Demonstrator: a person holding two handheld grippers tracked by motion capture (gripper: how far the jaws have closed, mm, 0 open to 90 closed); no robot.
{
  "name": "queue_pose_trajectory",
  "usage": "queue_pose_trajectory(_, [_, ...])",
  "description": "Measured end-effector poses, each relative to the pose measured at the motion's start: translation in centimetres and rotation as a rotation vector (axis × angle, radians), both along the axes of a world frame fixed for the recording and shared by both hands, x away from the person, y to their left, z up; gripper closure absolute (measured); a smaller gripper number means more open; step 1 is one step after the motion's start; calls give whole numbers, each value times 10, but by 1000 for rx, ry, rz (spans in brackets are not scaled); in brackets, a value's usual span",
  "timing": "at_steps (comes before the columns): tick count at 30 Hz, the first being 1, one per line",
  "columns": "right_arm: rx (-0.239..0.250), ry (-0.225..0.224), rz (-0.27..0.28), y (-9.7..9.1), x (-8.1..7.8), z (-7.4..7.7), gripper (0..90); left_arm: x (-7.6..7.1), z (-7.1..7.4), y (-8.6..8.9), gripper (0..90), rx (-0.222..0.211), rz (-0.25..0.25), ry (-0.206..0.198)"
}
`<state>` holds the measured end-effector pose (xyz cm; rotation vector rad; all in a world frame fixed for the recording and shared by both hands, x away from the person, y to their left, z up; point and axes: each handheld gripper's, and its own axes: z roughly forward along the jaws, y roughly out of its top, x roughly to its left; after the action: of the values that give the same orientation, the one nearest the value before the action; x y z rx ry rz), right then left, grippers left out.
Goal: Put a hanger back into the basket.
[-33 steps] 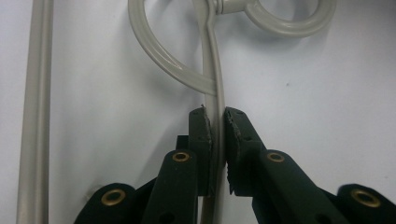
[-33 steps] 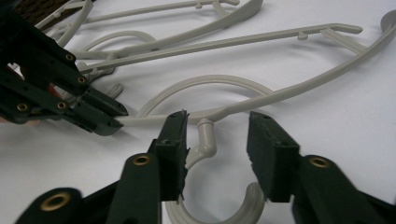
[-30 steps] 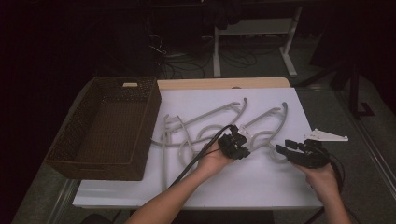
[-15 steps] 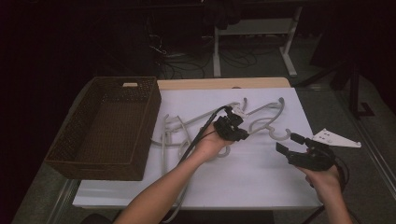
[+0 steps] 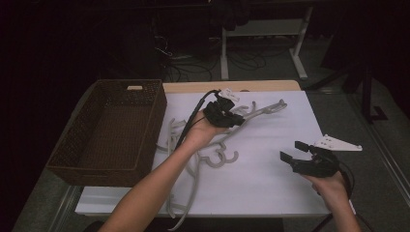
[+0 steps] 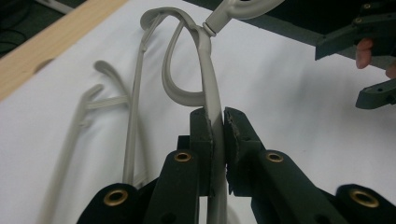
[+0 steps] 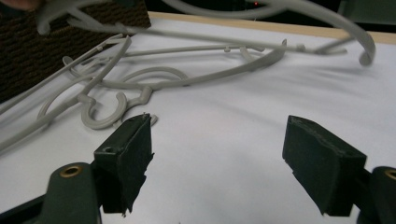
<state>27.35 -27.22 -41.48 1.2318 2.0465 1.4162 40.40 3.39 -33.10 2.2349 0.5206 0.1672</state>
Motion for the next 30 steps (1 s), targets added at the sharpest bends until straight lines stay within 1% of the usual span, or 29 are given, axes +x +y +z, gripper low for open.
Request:
queue_pose_trajectory(3, [-9,8,0,1,1,-2,233,2,6,11,831,-20,4,7])
queue_pose_trajectory(6, [-10,10,0,1,1,-2,233,2,15,25,831,-32,16,-3])
queue_pose_trajectory(7, [-12,10,0,1,1,-3,233,2,18,28,831,-38,19,0])
queue_pose_trajectory(8, [-12,11,0,1,1,-3,233,2,18,28,831,-38,19,0])
queue_pose_trajectory(9, [-12,13,0,1,2,-3,233,3,24,38,831,-45,18,6])
queue_pose_trajectory(14, [-22,18,4,2,2,-4,233,2,42,65,831,-83,14,32])
queue_pose_trajectory(17, [-26,20,6,3,2,-5,233,-2,53,86,831,-93,19,36])
queue_pose_trajectory(19, [-27,24,7,3,3,-5,233,-4,60,101,830,-98,28,31])
queue_pose_trajectory(23, [-34,27,9,5,4,-6,233,-11,74,137,830,-130,49,32])
queue_pose_trajectory(24, [-36,27,9,5,5,-6,233,-13,78,150,830,-143,61,30])
queue_pose_trajectory(25, [-37,29,9,5,5,-7,233,-15,80,157,830,-150,67,28])
queue_pose_trajectory(28, [-38,33,4,6,5,-7,233,-21,87,189,830,-172,97,25])
queue_pose_trajectory(30, [-40,34,4,6,6,-7,233,-26,91,214,830,-188,119,25])
